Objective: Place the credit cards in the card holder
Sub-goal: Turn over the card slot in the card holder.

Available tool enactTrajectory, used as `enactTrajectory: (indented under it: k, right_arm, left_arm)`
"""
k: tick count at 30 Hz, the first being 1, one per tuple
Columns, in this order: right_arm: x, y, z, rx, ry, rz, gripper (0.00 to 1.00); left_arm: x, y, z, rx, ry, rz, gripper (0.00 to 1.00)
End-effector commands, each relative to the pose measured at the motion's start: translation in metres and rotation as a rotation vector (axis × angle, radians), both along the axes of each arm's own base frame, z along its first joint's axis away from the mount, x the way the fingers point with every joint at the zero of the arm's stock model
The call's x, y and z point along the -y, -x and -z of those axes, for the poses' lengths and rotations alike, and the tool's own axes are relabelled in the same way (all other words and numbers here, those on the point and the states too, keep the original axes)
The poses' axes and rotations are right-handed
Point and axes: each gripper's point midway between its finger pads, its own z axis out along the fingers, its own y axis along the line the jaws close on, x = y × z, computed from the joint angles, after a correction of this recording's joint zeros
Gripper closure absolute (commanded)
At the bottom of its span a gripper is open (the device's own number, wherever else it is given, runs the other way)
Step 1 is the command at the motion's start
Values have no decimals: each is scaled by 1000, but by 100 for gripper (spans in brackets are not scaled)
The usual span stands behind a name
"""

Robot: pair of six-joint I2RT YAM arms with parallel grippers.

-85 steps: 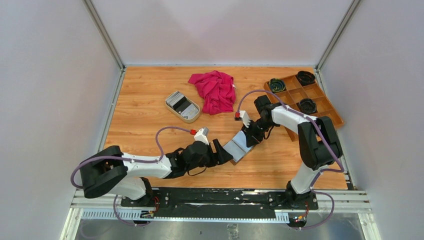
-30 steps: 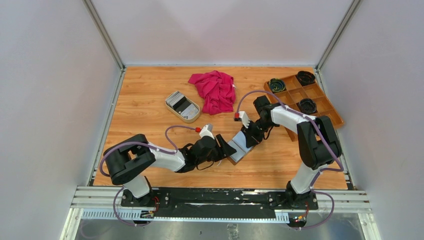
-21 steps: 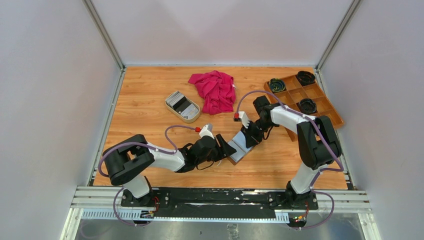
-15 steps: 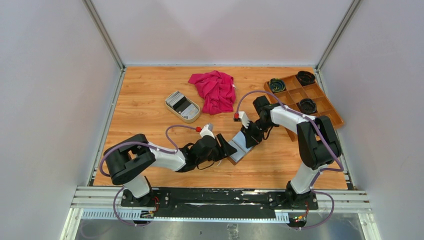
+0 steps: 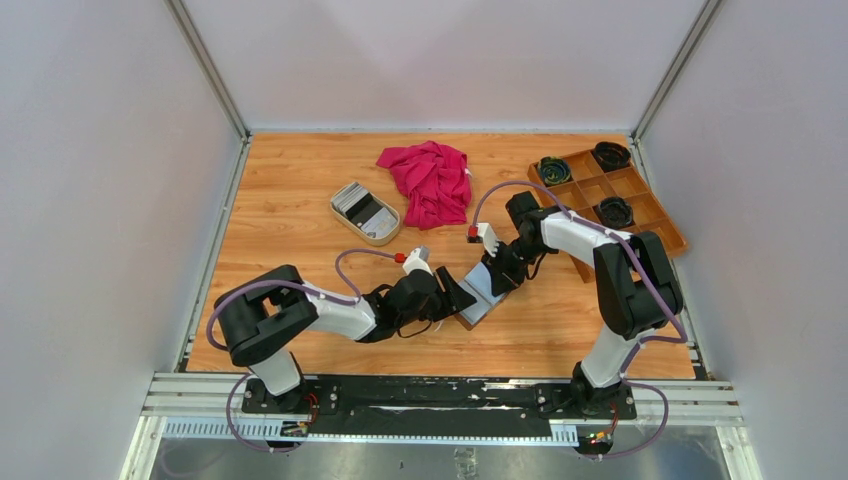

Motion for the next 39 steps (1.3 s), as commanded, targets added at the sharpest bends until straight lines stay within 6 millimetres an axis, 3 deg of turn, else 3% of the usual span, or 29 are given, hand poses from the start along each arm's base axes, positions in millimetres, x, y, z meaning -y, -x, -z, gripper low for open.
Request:
enactTrajectory:
  k: [1,8,26,39]
  right_arm:
    - [-4,2,-3,-16,6,-17,88]
    - [-4,2,-2,-18,7,-16,88]
    - [-4,2,-3,-15,9,-14,88]
    - [-4,2,-2,-17,8,-17,88]
  left_arm:
    - [-5,-3,-7,7,-7,-15,42]
    - [-13,1,-6,0,-9,-21,42]
    - [-4,-4,10,-22,-40,-18,41]
    - [-3,-5,-6,8,-11,-11,45]
